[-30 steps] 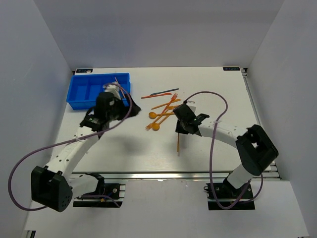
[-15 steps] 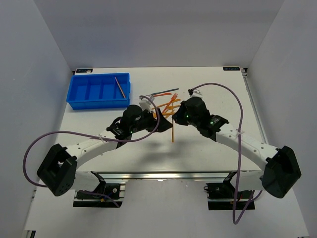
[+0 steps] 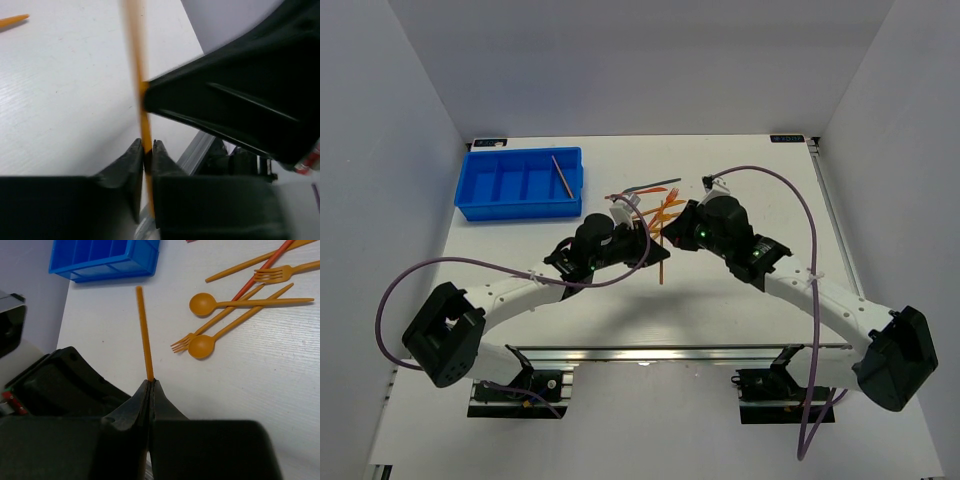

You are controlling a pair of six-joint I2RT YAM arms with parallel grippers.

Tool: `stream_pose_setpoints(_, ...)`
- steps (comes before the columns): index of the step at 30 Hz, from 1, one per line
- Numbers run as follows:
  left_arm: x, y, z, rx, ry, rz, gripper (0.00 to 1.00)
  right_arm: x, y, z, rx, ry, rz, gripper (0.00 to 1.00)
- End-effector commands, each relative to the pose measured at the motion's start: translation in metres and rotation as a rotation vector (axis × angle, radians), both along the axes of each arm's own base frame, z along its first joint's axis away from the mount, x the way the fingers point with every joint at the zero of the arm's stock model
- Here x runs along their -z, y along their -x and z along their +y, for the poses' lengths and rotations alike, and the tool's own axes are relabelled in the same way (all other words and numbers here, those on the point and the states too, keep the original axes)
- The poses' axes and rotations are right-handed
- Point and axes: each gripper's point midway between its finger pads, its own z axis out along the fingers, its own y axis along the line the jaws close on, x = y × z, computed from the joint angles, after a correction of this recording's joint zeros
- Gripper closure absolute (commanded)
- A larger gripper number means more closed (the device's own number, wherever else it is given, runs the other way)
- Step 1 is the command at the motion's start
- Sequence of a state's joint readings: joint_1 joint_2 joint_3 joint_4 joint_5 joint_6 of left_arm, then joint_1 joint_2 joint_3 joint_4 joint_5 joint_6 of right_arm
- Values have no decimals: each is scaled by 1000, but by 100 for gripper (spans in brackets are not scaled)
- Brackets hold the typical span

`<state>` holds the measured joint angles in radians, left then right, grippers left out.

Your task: Sort the eating utensils into containers

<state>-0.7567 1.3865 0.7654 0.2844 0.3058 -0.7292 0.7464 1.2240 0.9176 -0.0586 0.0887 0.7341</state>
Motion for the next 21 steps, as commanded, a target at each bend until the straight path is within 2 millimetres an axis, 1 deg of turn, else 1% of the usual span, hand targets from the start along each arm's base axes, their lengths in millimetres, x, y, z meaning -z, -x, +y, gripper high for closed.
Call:
stream_pose_setpoints(1, -17, -11, -4, -34, 5, -42, 94, -19, 5, 4, -23, -68, -34, 100)
stream_pose_setpoints(2, -17, -15, -3, -51, -10, -50, 99, -20, 5, 3, -19, -71, -37, 100)
stream_pose_setpoints(3, -9, -18, 1, -74, -47, -28, 100, -23, 3, 0, -4, -71, -49, 100)
stream_pose_setpoints(4, -6, -21, 4, -92, -66, -24, 100, -25, 3, -1, -1, -71, -55, 100)
stream_pose_setpoints(5, -4, -27, 8, -128, -90, -29, 100, -27, 2, -2, 6, -70, -63, 87)
stream_pose_setpoints(6, -1, -31, 14, -157, -126, -16, 100, -27, 0, -7, 31, -56, -67, 59)
stream_pose_setpoints(7, -1, -37, 20, -190, -152, -16, 100, -29, -3, -12, 56, -45, -69, 33)
stream_pose_setpoints(8, 0, -49, 33, -263, -198, -28, 100, -29, -5, -18, 83, -24, -64, 11)
stream_pose_setpoints(9, 2, -64, 58, -353, -268, -1, 100, -25, -7, -32, 137, 23, -58, 11)
stream_pose_setpoints(10, -4, -74, 73, -410, -291, -9, 100, -25, -8, -39, 157, 46, -63, 11)
stream_pose_setpoints(11, -6, -85, 92, -472, -328, -9, 100, -27, -10, -46, 179, 67, -73, 11)
stream_pose_setpoints(12, -15, -109, 132, -608, -379, 3, 100, -28, -10, -55, 203, 85, -78, 11)
stream_pose_setpoints(14, -18, -134, 167, -699, -444, 16, 100, -28, -9, -60, 206, 99, -90, 11)
stream_pose_setpoints(15, -34, -154, 202, -810, -484, 20, 100, -29, -8, -62, 203, 104, -99, 11)
stream_pose_setpoints(16, -36, -165, 214, -840, -515, 27, 100, -27, -8, -63, 203, 108, -98, 11)
stream_pose_setpoints(17, -18, -179, 223, -847, -585, 56, 100, -25, -7, -63, 198, 113, -95, 11)
stream_pose_setpoints(18, -14, -190, 241, -882, -615, 84, 100, -18, -6, -62, 186, 127, -88, 11)
stream_pose_setpoints(19, -30, -208, 244, -902, -594, 64, 100, -16, -6, -61, 178, 128, -87, 11)
stream_pose_setpoints(20, -4, -222, 258, -910, -650, 124, 100, -11, -6, -61, 171, 137, -80, 11)
stream_pose_setpoints(21, -1, -233, 265, -928, -663, 130, 100, -7, -5, -59, 158, 144, -74, 11)
